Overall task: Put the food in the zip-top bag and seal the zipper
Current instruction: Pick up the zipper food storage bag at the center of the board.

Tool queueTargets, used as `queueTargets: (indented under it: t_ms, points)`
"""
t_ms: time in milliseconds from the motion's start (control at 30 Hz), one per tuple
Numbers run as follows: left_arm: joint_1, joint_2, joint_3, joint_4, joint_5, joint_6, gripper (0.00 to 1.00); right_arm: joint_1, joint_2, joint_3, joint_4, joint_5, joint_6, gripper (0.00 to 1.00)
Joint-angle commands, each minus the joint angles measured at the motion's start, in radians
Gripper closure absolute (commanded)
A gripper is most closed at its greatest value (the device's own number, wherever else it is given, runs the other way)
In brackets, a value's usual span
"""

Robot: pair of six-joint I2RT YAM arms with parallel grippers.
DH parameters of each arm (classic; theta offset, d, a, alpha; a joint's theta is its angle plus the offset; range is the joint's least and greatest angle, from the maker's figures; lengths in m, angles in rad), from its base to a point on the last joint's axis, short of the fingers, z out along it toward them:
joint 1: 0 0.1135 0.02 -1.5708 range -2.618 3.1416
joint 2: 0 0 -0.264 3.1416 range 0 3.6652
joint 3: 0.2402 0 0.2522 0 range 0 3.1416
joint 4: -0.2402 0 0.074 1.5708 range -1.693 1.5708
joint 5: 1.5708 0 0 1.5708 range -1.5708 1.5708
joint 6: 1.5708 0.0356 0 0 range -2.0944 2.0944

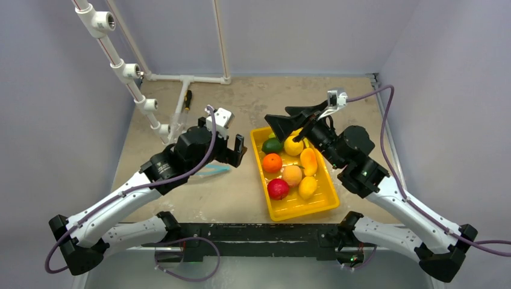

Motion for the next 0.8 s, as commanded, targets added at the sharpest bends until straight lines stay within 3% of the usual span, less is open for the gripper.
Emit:
queueTargets:
  t_ms: [0,333,767]
  points:
    - [0.002,-0.011,0.057,0.013,-0.008,0.018,0.01,-0.003,-0.007,0.028,-0.012,0.023,0.04,0.01]
    - [0.002,-0.038,0.103,-0.028,-0.04,0.042,0.01,-0.003,-0.066,-0.047,0.053,-0.101,-0.047,0.01]
    - [0.002,-0.06,0.174,-0.112,-0.108,0.073,0.01,-0.003,0.001,-0.064,0.047,-0.143,-0.047,0.03]
